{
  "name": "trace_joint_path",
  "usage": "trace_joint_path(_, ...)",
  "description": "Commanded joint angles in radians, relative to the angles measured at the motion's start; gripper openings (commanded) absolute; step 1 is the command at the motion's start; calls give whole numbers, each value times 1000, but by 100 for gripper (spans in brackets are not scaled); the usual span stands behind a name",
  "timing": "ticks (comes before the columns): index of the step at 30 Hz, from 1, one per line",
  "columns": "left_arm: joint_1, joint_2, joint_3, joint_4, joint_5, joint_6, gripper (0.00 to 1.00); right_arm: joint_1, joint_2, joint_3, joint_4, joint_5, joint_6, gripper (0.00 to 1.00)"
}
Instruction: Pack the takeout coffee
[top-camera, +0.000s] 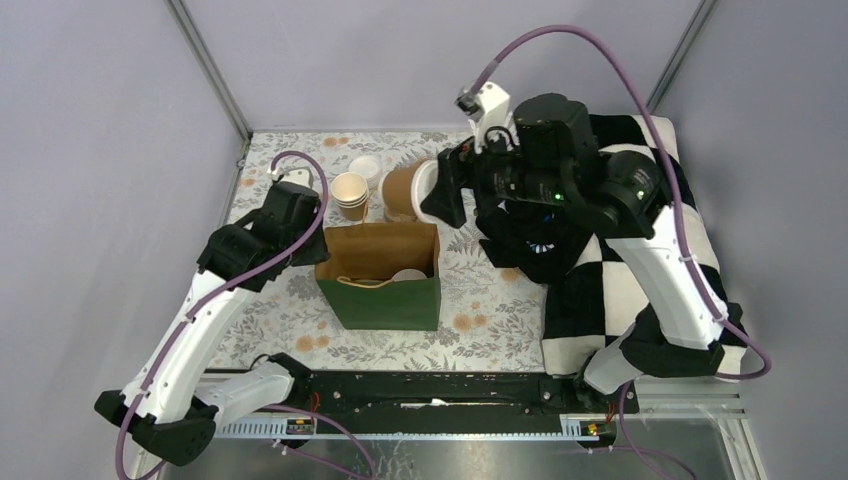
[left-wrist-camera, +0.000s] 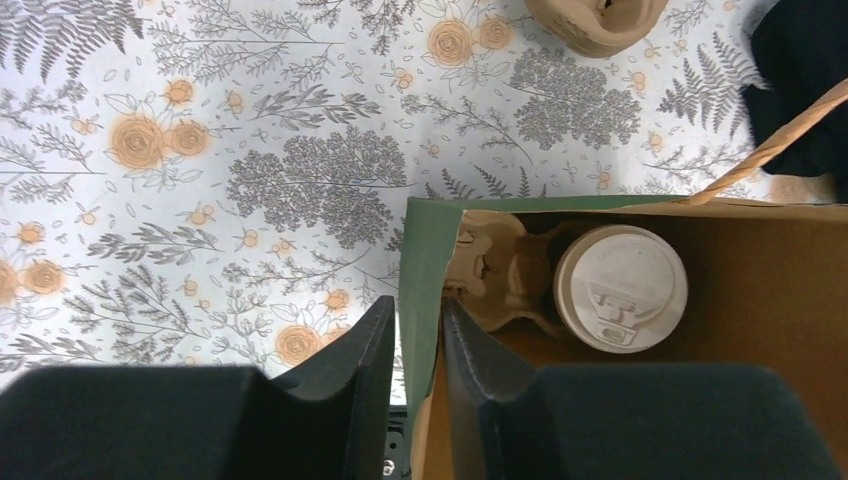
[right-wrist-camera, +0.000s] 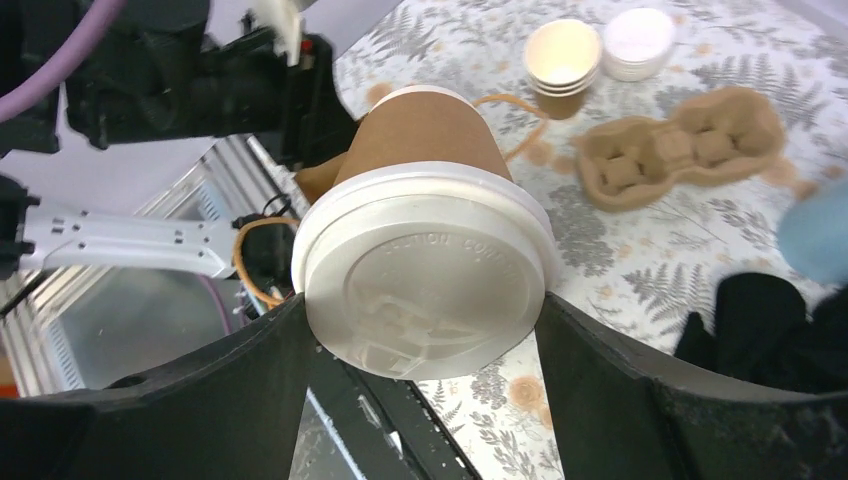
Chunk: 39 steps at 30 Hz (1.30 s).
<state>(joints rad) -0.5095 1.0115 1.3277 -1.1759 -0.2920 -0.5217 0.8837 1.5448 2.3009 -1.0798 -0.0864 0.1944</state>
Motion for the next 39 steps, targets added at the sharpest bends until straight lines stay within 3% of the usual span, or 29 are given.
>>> trace_joint_path(1, 3, 0, 33, 32, -46, 6, 24, 66, 53, 4, 59, -86, -31, 57)
trace_joint_path(4, 3, -4, 33, 55, -52, 14, 20, 101, 87, 8, 43, -85, -55, 57)
trace_joint_path(8, 3, -13, 11, 123, -46, 41, 6, 149, 119, 7, 5, -46, -97, 56)
trace_joint_path(11, 3, -45, -25, 192, -16, 62, 0, 178, 136, -3, -25, 1, -123, 56)
trace_joint_path(18, 3, -232, -178, 408, 48, 82, 0, 271, 194, -1, -109, 168, -158, 55)
trace_joint_path(23, 3, -415, -369, 672, 152, 101, 0, 336, 238, 15, -124, 262, -153, 56)
trace_joint_path(27, 3, -470, -486, 875, 252, 127, 0, 376, 287, 53, -142, 348, -120, 55)
trace_joint_path(39, 3, -510, -564, 920, 311, 164, 0, 490, 339, 22, -180, 563, -23, 54)
